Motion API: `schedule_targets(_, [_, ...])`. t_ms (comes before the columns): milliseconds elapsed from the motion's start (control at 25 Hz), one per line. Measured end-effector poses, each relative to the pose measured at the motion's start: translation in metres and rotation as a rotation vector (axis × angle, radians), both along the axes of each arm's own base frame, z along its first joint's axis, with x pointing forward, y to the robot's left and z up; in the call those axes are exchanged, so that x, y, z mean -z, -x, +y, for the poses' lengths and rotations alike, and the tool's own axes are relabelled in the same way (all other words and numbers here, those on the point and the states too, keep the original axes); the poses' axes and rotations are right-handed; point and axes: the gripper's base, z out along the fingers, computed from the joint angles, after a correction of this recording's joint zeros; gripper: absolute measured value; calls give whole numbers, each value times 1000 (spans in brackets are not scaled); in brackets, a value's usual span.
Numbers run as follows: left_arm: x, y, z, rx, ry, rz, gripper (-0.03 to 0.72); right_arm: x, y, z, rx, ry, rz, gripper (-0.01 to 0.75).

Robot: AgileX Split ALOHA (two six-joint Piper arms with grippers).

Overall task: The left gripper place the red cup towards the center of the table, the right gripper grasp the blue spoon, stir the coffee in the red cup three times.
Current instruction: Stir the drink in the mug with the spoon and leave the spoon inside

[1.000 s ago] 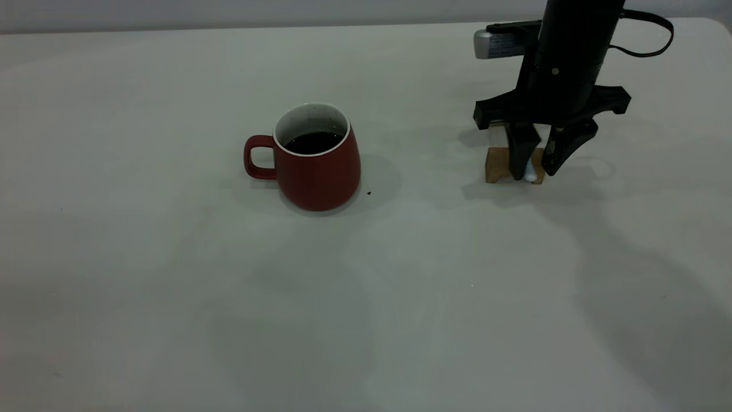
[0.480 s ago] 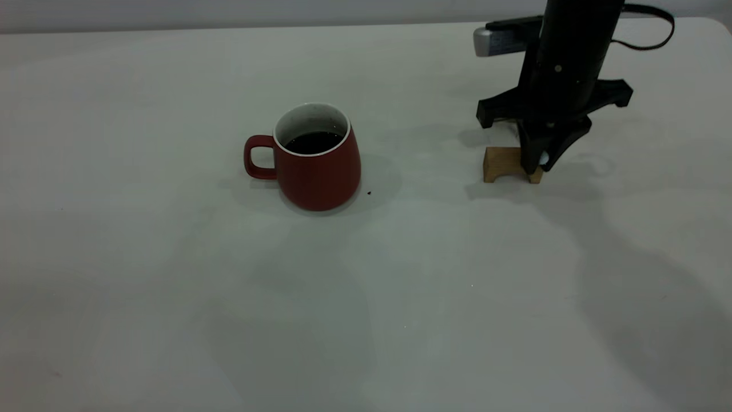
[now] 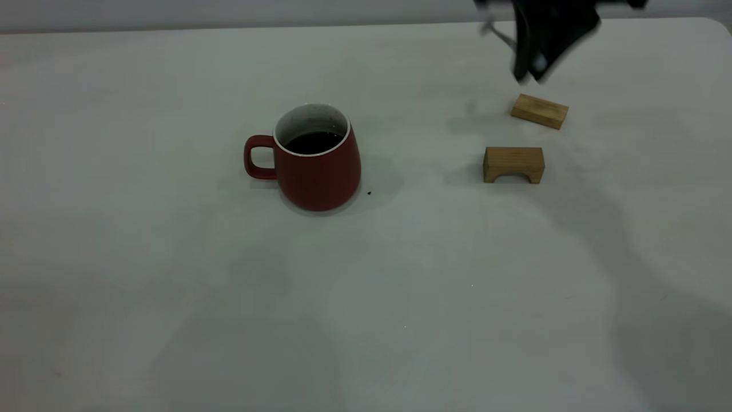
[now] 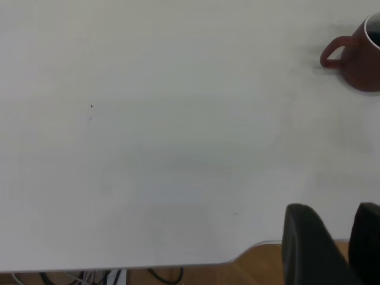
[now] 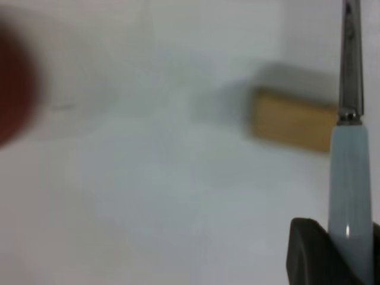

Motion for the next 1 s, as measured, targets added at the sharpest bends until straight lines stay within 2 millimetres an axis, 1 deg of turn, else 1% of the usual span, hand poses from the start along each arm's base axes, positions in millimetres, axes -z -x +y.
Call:
schedule_targets(40, [0, 0, 0, 0, 0, 0, 246, -9, 3, 4, 19, -57, 29, 120])
schedule_targets(120, [0, 0, 0, 0, 0, 0, 246, -20, 10, 17, 82, -214, 117, 120])
schedule_targets(280, [0, 0, 0, 0, 0, 0, 246, -37, 18, 53, 226, -529, 265, 119])
schedule_targets(360, [0, 0, 0, 0, 0, 0, 246, -45, 19, 65, 348, -659, 360, 119])
schedule_targets(440, [0, 0, 0, 0, 0, 0, 246, -53, 18, 74, 526, -766, 496, 119])
schedule_targets(560, [0, 0, 0, 0, 0, 0, 246, -62, 19, 85, 845, -850, 770, 119])
schedule_targets(680, [0, 0, 0, 0, 0, 0, 246, -67, 25, 101, 1042, -855, 987, 119])
schedule_targets(760, [0, 0, 0, 0, 0, 0, 246, -68, 29, 110, 1101, -854, 1055, 119])
schedule_targets(840, [0, 0, 0, 0, 0, 0, 246, -65, 31, 119, 1137, -853, 1071, 119])
schedule_targets(920, [0, 0, 0, 0, 0, 0, 246, -55, 29, 122, 1171, -852, 1077, 119])
schedule_targets(1000, [0, 0, 0, 0, 0, 0, 246, -39, 25, 125, 1221, -854, 1111, 119])
